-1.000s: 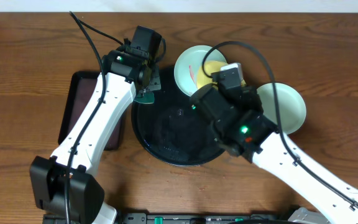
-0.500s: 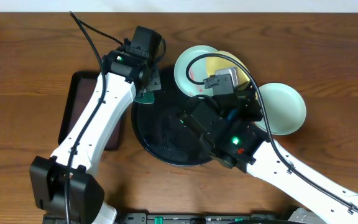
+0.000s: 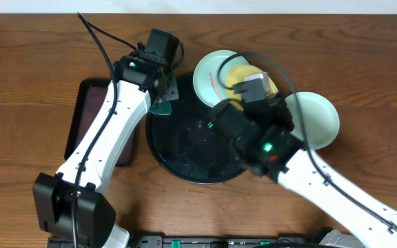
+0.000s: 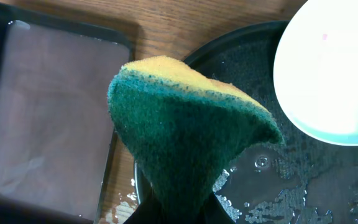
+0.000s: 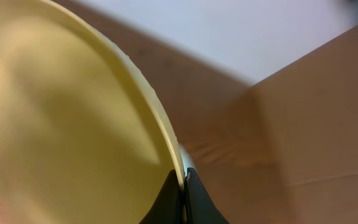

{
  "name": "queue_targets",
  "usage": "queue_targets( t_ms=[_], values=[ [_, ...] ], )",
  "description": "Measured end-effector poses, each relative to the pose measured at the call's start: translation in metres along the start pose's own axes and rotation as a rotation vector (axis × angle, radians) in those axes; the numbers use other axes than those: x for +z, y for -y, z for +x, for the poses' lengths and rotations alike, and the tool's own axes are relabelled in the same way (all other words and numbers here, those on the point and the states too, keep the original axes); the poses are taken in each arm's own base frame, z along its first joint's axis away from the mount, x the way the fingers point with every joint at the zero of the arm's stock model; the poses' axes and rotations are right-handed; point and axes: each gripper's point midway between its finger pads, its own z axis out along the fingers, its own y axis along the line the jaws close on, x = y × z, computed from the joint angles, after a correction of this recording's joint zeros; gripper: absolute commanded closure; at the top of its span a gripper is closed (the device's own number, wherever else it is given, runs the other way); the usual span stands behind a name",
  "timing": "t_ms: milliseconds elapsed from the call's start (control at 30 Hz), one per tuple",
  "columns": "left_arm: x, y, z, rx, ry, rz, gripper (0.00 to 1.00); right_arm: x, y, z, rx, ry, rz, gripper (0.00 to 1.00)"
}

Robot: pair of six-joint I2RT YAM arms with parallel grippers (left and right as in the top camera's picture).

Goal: Clean dirty plates on tray and stack at the side
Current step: 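Lift and tilt the yellow plate with the right gripper, then place the yellow plate onto the pale green plate right of the tray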

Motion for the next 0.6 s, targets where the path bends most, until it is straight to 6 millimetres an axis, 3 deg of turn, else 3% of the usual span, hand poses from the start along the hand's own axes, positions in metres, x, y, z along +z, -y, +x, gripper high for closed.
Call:
queue_targets(
  t_ms=[167,333,433,600],
  values=[
    [0.000,0.002,0.001,0.000,-0.007,0.014,0.93,0.032,-0.017,0.028,0.133,-0.204,-0.244,0.99],
    [0.000,0.004,0.002,0.000,-0.010,0.021,0.92,0.060,-0.015,0.050,0.310,-0.384,-0.454,0.99],
    [0.000,0.004,0.002,0.000,-0.011,0.023,0.92,0.073,-0.004,0.060,0.429,-0.461,-0.545,0.99],
    [0.001,0.005,0.002,0.001,-0.015,0.027,0.92,0.097,0.037,0.085,0.634,-0.567,-0.565,0.99]
  ],
)
